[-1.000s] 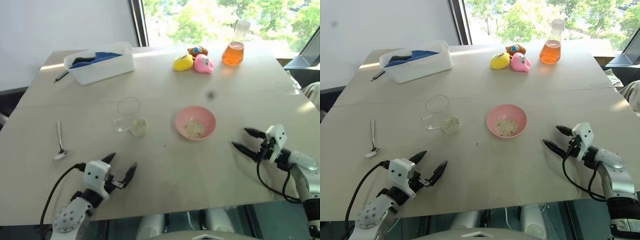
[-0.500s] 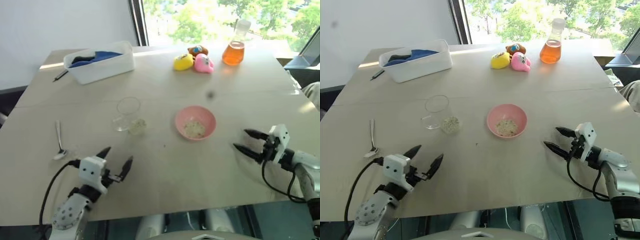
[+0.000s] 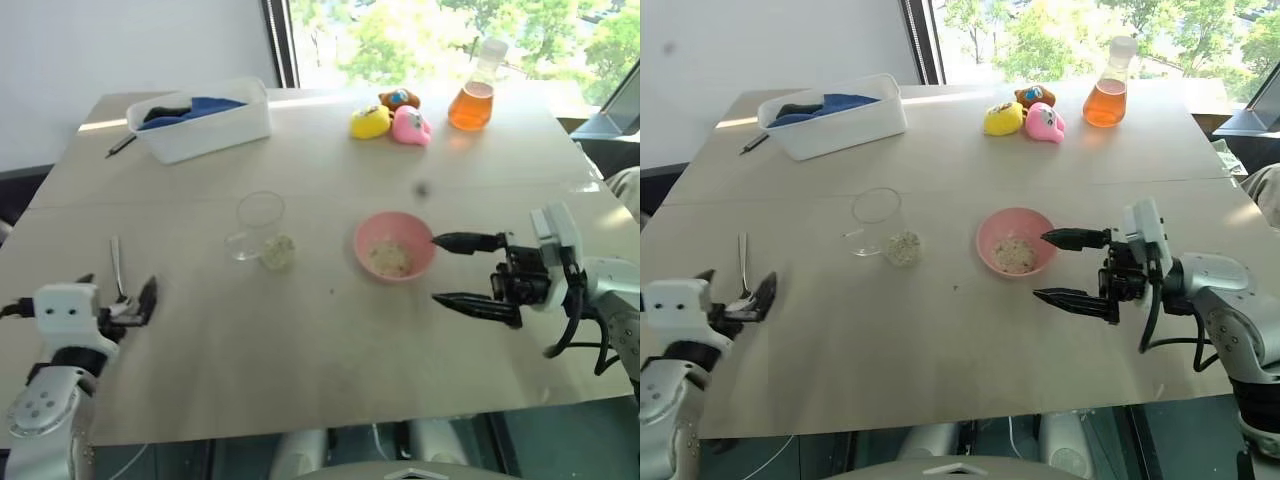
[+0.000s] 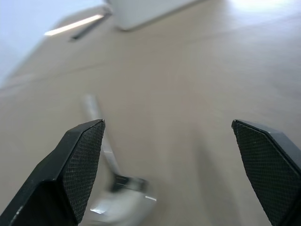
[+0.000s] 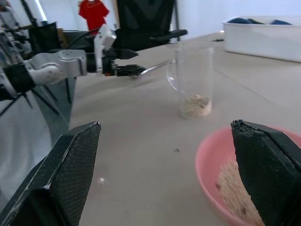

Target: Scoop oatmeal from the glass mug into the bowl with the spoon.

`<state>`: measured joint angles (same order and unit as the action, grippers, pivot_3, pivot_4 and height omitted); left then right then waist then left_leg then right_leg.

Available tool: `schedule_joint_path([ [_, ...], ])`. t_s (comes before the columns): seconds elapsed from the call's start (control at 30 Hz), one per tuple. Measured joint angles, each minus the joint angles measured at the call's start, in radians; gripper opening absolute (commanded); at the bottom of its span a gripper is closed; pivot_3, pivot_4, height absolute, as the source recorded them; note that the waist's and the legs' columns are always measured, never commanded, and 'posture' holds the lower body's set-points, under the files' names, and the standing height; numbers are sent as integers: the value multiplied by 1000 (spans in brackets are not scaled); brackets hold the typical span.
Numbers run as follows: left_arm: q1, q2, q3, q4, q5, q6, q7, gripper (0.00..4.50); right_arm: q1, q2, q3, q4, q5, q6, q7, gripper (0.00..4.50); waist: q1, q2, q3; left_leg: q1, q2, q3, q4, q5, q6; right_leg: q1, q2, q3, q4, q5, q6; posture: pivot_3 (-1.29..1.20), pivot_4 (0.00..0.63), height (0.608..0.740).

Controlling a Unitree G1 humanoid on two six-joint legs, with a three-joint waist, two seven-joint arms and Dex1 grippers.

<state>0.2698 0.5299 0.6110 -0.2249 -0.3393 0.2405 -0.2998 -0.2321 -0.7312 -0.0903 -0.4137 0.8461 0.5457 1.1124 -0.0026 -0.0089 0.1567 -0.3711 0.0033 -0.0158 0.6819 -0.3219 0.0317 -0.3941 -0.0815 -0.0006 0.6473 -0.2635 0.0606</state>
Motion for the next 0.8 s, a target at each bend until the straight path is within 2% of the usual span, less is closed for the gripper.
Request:
schedule_joint_path([
  [0.13, -51, 81, 53, 1, -47, 252, 44, 4500, -54, 1, 15, -41, 23, 38, -13, 4472, -1, 0, 0, -11, -1, -5, 2, 3, -5, -8, -1, -4, -1, 0, 0, 0, 150, 740],
  [0.33, -135, 143, 47, 83, -112, 451, 1, 4500, -89, 2, 18, -60, 40, 59, -12, 4472, 1, 0, 0, -12, -2, -8, 2, 3, -6, -8, -1, -7, -2, 0, 0, 0, 150, 740],
  [0.63, -314, 263, -19, 308, -88, 531, -50, 4500, -89, 11, 25, -60, 44, 63, -25, 4472, -2, 0, 0, -12, -2, -9, 2, 4, -7, -8, 0, -8, -1, 0, 0, 0, 150, 740],
  [0.8, -347, 316, -61, 338, -75, 569, -101, 4500, -85, 15, 25, -60, 44, 62, -34, 4472, -7, 0, 0, -12, -3, -9, 2, 4, -7, -8, -1, -8, 0, 0, 0, 0, 150, 740],
])
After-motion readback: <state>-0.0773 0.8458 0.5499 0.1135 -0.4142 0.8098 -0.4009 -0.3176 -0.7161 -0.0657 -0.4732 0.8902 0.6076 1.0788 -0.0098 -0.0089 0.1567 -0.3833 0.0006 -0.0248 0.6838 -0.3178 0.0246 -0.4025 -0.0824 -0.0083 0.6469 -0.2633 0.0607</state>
